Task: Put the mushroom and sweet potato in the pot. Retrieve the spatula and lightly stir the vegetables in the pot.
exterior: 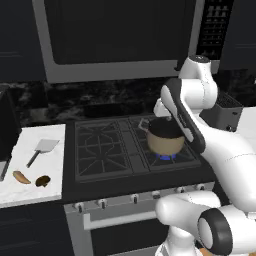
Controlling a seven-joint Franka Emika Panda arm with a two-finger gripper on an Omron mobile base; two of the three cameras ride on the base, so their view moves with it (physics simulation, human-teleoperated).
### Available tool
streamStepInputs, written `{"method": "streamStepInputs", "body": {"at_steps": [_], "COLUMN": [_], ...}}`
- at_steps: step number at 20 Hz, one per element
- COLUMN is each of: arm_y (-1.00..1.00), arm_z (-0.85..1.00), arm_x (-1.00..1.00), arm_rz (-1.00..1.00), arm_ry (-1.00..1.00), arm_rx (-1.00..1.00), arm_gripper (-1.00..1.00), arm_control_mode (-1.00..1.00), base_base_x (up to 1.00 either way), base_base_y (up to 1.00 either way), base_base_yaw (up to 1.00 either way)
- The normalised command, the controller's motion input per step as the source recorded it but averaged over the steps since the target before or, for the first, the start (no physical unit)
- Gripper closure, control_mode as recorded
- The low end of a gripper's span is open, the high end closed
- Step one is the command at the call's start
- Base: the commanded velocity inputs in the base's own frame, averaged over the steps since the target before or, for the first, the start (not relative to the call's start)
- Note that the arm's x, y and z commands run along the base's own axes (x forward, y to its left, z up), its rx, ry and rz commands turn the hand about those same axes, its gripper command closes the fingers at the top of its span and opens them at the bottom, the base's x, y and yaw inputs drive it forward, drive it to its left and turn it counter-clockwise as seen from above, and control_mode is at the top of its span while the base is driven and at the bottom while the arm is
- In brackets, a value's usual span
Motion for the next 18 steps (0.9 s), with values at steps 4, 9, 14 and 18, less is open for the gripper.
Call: {"method": "streamStepInputs", "body": {"at_steps": [4, 9, 14, 18], "arm_y": [0.00, 0.00, 0.00, 0.00], "arm_z": [0.00, 0.00, 0.00, 0.00], "arm_x": [0.00, 0.00, 0.00, 0.00], "arm_rz": [0.00, 0.00, 0.00, 0.00], "arm_ry": [0.00, 0.00, 0.00, 0.00], "arm_rx": [0.00, 0.00, 0.00, 0.00], "arm_gripper": [-1.00, -1.00, -1.00, -1.00], "arm_control_mode": [1.00, 1.00, 1.00, 1.00], "base_base_x": [0.01, 0.00, 0.00, 0.00], "base_base_y": [0.55, 1.00, 1.00, 0.99], "base_base_yaw": [-0.02, -0.07, -0.07, -0.05]}}
